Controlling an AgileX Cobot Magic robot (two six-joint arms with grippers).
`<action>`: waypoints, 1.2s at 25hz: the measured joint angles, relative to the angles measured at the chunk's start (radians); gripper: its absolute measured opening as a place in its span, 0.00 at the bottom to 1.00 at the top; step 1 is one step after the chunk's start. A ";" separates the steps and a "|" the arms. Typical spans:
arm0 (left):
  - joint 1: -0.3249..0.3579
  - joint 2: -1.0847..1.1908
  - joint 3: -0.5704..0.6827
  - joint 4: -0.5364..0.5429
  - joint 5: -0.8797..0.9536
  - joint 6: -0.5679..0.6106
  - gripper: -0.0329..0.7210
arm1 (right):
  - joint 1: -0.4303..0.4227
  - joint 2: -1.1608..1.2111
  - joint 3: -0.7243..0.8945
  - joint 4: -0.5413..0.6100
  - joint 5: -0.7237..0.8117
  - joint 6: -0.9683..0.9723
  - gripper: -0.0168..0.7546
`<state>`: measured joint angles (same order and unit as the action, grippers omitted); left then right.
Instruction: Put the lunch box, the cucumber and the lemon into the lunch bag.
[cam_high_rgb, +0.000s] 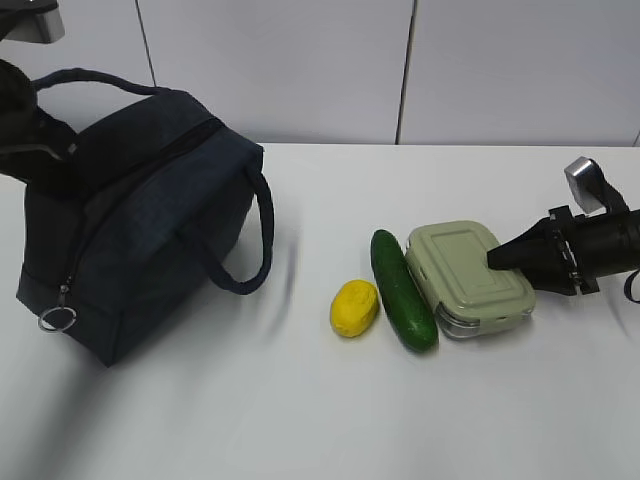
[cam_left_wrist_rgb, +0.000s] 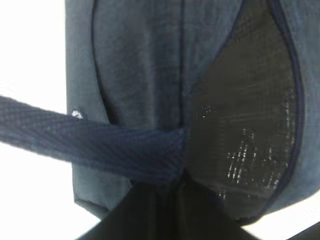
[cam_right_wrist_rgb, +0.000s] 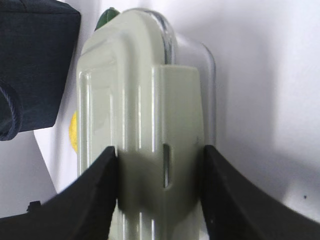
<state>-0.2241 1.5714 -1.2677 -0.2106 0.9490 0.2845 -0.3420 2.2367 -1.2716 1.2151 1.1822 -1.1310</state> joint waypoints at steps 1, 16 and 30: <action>-0.012 0.000 -0.008 0.018 0.002 -0.014 0.03 | 0.000 -0.005 0.000 0.002 -0.009 0.007 0.50; -0.047 0.000 -0.024 0.098 0.009 -0.073 0.03 | 0.098 -0.098 0.006 0.041 -0.051 0.030 0.50; -0.049 0.000 -0.024 0.107 -0.028 -0.108 0.03 | 0.190 -0.287 0.008 0.083 -0.042 0.070 0.49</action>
<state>-0.2733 1.5714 -1.2919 -0.1040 0.9205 0.1770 -0.1519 1.9497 -1.2635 1.2981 1.1398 -1.0606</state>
